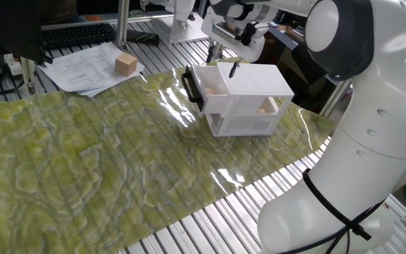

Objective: Take something out of a drawer

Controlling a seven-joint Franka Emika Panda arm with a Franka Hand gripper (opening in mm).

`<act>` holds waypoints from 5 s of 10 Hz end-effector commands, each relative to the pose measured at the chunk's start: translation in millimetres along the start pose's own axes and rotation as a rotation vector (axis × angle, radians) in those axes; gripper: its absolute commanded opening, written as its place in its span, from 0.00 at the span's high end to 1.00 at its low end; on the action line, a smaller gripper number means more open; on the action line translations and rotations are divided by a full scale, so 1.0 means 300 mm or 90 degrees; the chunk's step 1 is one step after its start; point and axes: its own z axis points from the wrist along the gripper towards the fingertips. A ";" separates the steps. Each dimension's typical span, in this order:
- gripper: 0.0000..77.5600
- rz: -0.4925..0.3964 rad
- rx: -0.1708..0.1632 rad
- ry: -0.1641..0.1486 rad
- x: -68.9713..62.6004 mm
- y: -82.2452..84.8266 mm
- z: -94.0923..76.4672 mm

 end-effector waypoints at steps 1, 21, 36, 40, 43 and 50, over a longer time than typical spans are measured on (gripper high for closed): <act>0.00 0.332 -0.061 -0.001 0.022 -0.002 -0.005; 0.00 0.424 -0.083 -0.005 0.119 -0.041 0.108; 0.00 0.394 -0.076 -0.035 0.107 -0.052 0.225; 0.00 0.392 -0.073 -0.037 0.109 -0.049 0.241; 0.00 0.383 -0.068 -0.044 0.106 -0.046 0.260; 0.00 0.352 -0.049 -0.048 0.090 -0.051 0.269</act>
